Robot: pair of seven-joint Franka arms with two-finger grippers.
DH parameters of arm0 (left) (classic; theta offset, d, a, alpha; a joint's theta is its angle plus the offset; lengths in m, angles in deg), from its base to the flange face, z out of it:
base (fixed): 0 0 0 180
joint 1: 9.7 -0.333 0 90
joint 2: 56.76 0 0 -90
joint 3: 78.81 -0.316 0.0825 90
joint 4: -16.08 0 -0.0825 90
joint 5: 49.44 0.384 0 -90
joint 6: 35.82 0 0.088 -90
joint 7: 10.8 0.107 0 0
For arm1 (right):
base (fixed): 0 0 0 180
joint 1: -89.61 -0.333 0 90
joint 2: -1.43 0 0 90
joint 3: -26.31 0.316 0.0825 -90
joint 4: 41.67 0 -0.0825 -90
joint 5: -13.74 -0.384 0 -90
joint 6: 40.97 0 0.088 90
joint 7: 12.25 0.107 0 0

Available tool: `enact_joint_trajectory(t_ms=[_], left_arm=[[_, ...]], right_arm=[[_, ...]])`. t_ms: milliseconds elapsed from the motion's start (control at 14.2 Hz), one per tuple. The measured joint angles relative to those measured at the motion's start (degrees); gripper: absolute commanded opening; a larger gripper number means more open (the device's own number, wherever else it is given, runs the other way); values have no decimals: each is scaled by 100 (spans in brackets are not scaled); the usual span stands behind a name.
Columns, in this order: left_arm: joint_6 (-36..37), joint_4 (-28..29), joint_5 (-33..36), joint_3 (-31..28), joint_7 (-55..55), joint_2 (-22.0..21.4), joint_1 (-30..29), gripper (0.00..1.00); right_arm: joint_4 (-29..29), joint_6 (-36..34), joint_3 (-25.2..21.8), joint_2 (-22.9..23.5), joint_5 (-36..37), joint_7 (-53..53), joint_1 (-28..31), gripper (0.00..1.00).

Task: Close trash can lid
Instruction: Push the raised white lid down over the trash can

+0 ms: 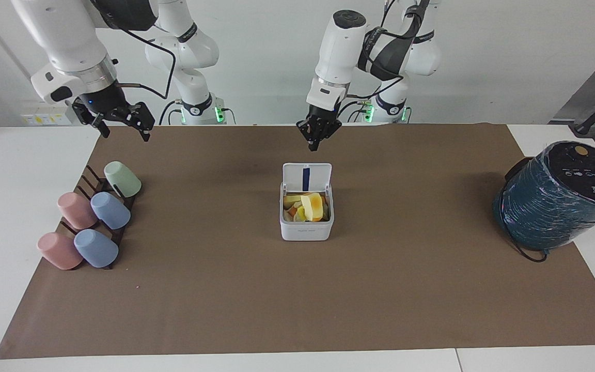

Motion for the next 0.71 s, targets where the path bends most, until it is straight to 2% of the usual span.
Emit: enact_joint_trajectory(t_ms=[494, 706], left_arm=[[-1879, 0, -153, -131, -62, 768, -365, 9], [-2331, -83, -374, -138, -63, 991, -507, 9]], right_arm=[[0, 0, 0, 0, 0, 0, 0, 100], [0, 0, 0, 0, 0, 0, 0, 100]])
